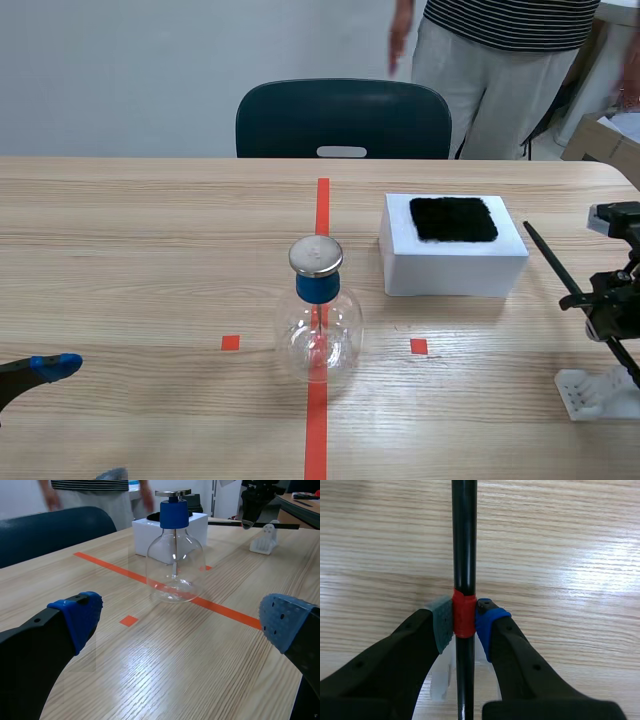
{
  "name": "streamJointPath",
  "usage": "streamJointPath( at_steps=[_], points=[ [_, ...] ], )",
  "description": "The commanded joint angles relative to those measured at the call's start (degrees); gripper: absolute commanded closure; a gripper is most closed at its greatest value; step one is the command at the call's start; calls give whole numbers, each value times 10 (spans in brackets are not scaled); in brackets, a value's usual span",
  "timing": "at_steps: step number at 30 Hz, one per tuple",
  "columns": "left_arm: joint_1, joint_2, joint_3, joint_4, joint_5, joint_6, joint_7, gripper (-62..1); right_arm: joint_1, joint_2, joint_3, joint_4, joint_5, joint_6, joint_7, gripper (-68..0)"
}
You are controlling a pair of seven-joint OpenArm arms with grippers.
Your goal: Do the electroscope experiment. pick up the black charging rod
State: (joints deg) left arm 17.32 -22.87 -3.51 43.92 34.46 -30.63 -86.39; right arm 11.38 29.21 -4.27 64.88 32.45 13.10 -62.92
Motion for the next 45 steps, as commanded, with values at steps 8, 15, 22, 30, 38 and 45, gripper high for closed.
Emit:
streamJointPath(
  at_steps=[8, 15, 22, 30, 38, 45],
  points=[
    [3, -2, -6, 9, -8, -2, -26, -623, -63, 11, 50, 110, 1, -2, -14, -2],
    [3, -2, -6, 9, -8, -2, -26, -623, -131, 11, 101, 220, -8, -2, -15, -2],
    [3, -2, -6, 9, -8, -2, -26, -623, -204, 11, 121, 318, -57, -2, 21, -2],
    [3, -2, -6, 9, -8, -2, -26, -623, -299, 10, 123, 417, -164, -1, 147, -2],
    [3, -2, -6, 9, -8, -2, -26, -623, -404, 2, 123, 496, -275, -1, 275, -2],
    [3, -2, -6, 9, -8, -2, -26, -623, -490, -24, 123, 570, -418, 0, 385, -2]
  ],
)
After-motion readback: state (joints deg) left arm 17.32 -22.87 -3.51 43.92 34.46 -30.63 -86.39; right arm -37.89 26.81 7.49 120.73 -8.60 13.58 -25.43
